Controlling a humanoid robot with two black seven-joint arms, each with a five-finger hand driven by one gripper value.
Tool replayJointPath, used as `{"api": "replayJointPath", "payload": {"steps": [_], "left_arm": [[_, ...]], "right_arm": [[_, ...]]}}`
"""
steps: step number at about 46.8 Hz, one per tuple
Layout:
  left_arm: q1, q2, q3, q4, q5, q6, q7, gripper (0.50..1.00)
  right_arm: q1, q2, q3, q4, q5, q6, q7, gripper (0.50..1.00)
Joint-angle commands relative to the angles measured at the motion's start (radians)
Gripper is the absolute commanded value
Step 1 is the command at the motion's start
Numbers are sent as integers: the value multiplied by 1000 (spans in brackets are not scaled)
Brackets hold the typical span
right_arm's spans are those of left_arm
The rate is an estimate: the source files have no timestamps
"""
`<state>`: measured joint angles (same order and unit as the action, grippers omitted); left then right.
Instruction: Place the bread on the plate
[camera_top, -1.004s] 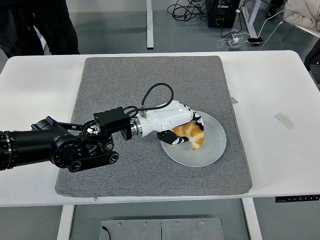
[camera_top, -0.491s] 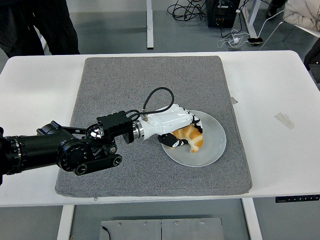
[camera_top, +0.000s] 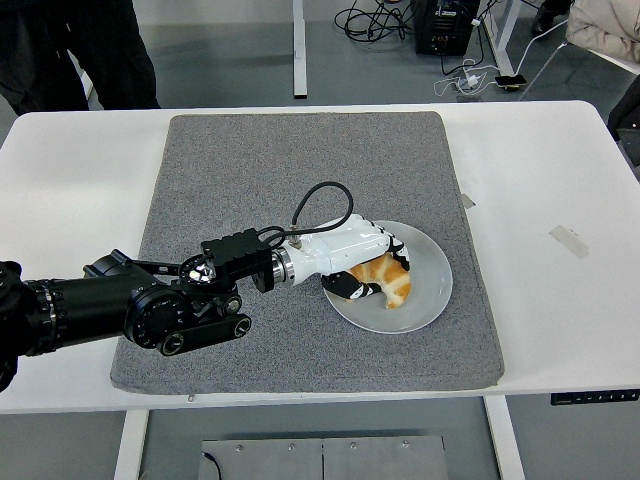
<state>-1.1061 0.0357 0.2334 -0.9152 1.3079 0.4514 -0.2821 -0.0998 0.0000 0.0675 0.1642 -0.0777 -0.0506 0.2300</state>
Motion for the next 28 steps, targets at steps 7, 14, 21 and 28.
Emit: {"api": "replayJointPath", "payload": {"steps": [7, 14, 21, 28], "left_arm": [[0, 0, -11, 1, -12, 0, 1, 846], [-3, 3, -16, 1, -28, -3, 0, 949], [-5, 7, -17, -4, -42, -8, -31, 966], [-11, 13, -25, -14, -65, -10, -83, 969]], "right_arm": [[0, 0, 0, 0, 1, 0, 0, 1000], [0, 0, 0, 0, 1, 0, 0, 1000], [0, 0, 0, 0, -1, 0, 0, 1000], [0, 0, 0, 0, -1, 0, 0, 1000]]}}
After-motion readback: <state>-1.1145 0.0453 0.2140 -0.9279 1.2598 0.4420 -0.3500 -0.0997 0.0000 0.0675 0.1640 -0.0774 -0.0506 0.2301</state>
